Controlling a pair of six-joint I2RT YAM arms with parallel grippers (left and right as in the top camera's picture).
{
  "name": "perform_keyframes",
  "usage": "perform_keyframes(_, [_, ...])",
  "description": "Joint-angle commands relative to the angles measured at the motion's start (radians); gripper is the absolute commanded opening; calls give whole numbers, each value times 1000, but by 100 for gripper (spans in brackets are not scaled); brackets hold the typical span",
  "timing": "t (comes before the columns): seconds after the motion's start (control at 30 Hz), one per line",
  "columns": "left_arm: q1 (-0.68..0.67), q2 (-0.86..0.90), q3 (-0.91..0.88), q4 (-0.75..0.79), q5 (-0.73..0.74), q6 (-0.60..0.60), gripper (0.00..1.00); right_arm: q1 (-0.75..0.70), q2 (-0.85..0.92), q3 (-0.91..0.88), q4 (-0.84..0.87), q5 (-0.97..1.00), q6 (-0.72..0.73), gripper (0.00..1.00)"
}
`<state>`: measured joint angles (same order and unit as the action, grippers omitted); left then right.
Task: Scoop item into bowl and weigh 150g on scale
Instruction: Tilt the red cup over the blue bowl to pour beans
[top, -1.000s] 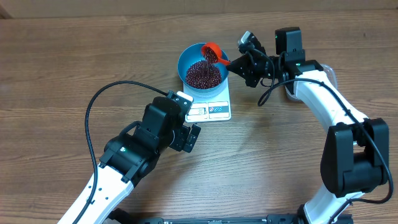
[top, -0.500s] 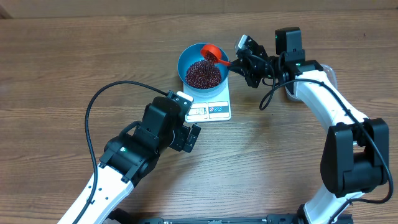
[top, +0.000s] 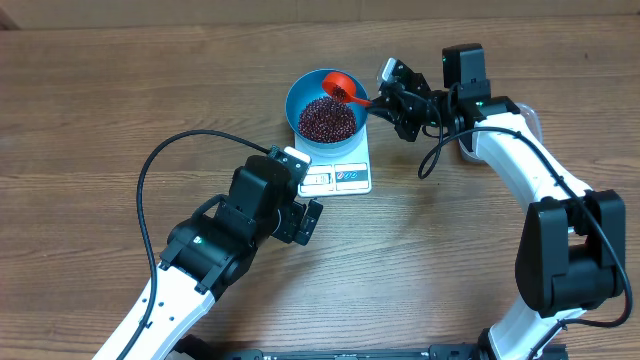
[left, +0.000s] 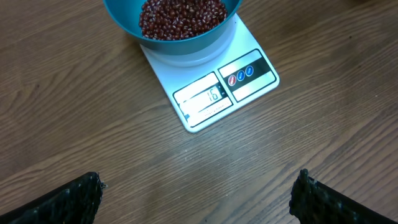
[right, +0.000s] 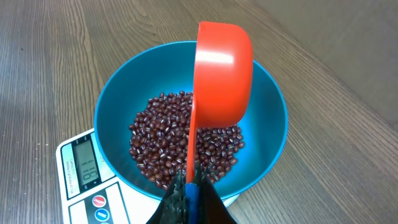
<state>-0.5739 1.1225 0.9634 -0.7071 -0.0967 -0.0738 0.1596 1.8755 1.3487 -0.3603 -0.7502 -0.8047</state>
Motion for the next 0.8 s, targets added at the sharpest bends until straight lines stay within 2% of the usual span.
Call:
perform_keyframes(0.0, [4, 3, 0, 4, 12, 18, 100, 2, 6, 0, -1, 2, -13, 4])
perform_keyframes(0.23, [4, 3, 0, 4, 12, 18, 100, 2, 6, 0, 0, 2, -53, 4])
perform_keyframes(0.6, [4, 3, 0, 4, 12, 18, 100, 2, 6, 1, 1, 49, -342, 4])
perform_keyframes(0.77, [4, 3, 0, 4, 12, 18, 100, 2, 6, 1, 34, 54, -378, 4])
